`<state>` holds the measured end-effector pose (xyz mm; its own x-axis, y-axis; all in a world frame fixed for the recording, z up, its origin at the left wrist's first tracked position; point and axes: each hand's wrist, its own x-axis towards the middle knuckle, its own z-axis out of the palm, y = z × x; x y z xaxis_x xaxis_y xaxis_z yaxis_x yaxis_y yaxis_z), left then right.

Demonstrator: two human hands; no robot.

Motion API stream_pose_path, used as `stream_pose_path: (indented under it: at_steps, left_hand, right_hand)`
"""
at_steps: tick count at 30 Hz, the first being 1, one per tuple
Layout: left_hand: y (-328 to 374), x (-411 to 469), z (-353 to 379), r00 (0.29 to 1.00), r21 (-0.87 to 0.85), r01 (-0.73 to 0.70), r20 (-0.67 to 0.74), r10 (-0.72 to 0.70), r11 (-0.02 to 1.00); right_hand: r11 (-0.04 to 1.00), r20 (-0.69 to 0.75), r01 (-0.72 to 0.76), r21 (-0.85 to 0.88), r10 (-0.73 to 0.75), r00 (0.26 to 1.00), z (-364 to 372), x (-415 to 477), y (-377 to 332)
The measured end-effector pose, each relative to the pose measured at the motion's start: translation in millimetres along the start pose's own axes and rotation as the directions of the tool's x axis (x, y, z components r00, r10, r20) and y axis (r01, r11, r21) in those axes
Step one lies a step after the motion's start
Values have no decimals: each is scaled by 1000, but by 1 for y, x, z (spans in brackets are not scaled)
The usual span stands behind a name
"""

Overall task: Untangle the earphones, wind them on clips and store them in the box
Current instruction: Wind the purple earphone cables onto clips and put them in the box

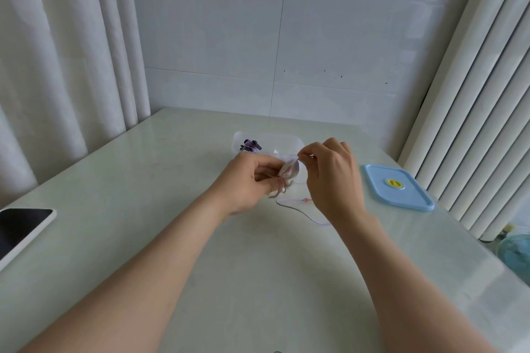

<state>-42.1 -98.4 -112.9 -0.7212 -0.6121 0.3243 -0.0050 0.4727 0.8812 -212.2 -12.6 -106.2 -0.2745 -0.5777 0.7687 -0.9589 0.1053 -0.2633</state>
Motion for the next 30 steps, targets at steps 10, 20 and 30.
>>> stream_pose_path:
  at_steps: [10, 20, 30]
  left_hand:
    - [8, 6, -7, 952, -345, -32, -296, -76, 938]
    - [-11, 11, -14, 936, -178, 130, -302, -180, 975]
    - [-7, 1, -10, 998, -184, 60, -8, -63, 981]
  right_hand:
    - [961, 402, -171, 216, 72, 913, -1, -3, -20]
    - [892, 315, -143, 429, 1, 949, -14, -6, -36]
    - [687, 200, -356, 633, 299, 933, -23, 7, -26]
